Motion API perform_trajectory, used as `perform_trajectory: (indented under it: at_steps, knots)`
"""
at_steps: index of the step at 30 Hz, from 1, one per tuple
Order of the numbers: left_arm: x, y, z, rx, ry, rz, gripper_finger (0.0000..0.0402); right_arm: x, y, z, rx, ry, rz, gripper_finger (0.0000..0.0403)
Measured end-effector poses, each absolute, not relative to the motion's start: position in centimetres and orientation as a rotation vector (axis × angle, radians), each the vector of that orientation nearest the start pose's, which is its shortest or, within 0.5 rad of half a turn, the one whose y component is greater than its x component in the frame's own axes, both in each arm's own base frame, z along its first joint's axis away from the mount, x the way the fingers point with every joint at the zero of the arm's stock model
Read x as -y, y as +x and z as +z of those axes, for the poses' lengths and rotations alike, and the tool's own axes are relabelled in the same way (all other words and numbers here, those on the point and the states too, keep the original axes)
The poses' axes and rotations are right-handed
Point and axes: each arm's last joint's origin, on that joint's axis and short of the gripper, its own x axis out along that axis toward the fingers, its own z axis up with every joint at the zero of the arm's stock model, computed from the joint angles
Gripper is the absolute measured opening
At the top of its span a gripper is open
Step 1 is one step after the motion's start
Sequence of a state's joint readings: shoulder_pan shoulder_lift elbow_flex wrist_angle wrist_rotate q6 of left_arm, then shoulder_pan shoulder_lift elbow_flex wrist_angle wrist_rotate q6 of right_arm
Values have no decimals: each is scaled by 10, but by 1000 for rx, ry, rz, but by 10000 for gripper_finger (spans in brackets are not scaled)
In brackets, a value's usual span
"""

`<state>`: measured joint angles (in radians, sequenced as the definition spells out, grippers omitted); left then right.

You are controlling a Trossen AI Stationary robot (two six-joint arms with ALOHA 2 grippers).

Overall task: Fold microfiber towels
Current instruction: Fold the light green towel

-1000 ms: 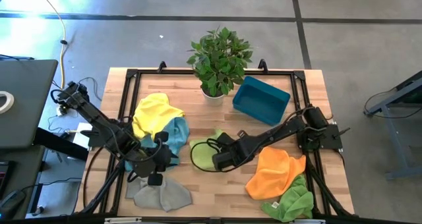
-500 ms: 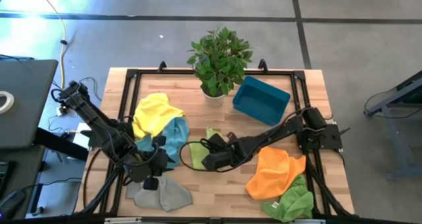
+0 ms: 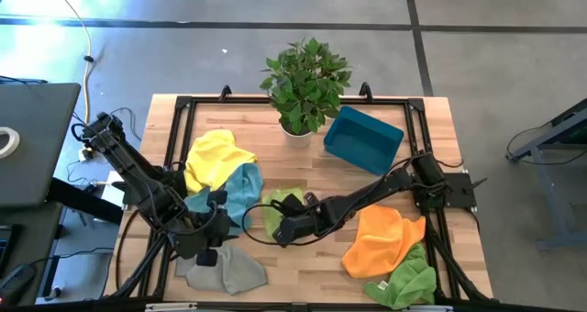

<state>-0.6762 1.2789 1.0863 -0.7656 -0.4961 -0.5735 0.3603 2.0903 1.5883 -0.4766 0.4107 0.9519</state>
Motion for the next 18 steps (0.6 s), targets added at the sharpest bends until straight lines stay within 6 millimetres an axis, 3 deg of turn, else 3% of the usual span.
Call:
perform_trajectory:
  at_steps: [10, 18]
  knots:
    - [145, 203, 292, -798, -24, 83, 107, -148, 424, 190, -783, 468, -422, 14]
    - [145, 203, 292, -798, -27, 84, 107, -151, 426, 192, -807, 427, -317, 130]
